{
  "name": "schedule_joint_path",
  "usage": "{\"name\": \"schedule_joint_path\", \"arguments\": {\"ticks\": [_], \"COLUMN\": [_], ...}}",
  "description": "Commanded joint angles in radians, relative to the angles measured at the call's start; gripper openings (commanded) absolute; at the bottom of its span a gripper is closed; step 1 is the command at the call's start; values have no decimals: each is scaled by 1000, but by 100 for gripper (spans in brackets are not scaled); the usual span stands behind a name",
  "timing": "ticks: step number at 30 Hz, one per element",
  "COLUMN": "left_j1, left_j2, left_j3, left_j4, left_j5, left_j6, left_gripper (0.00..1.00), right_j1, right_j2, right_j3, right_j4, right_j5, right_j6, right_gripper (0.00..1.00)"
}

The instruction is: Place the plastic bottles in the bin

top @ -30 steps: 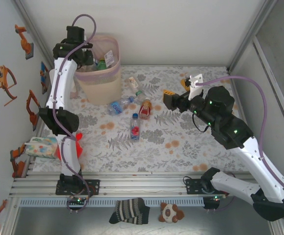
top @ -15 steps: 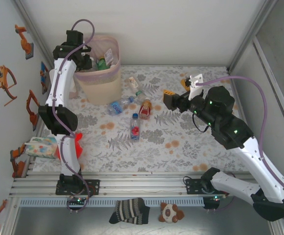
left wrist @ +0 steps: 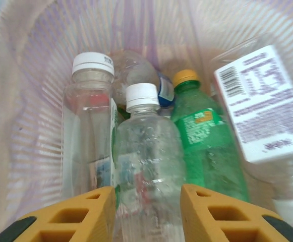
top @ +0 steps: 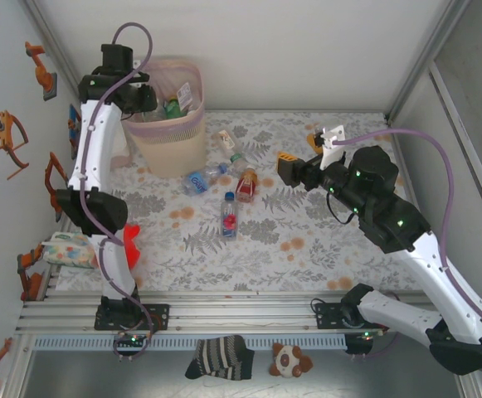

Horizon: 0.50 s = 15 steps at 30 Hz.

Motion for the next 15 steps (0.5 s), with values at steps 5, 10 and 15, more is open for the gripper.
{"name": "schedule_joint_path", "arguments": {"ticks": [5,10,15], "left_j1": [-46,-102,-150], "left_j2": [-150,-288,-466], "left_j3": [-112,-332,-627], "left_j4": [36,146,299], "left_j5": [91,157,194], "left_j6": [9,45,60], "left_gripper": [39,40,42], "right_j1": [-6,-7,-6], "right_j2": [6,4,6], "right_j3": [7,4,13], "right_j4": [29,25,17], "right_j5": [3,5,1], "right_j6": [5,-2,-18], "right_gripper": [83,83,84]}}
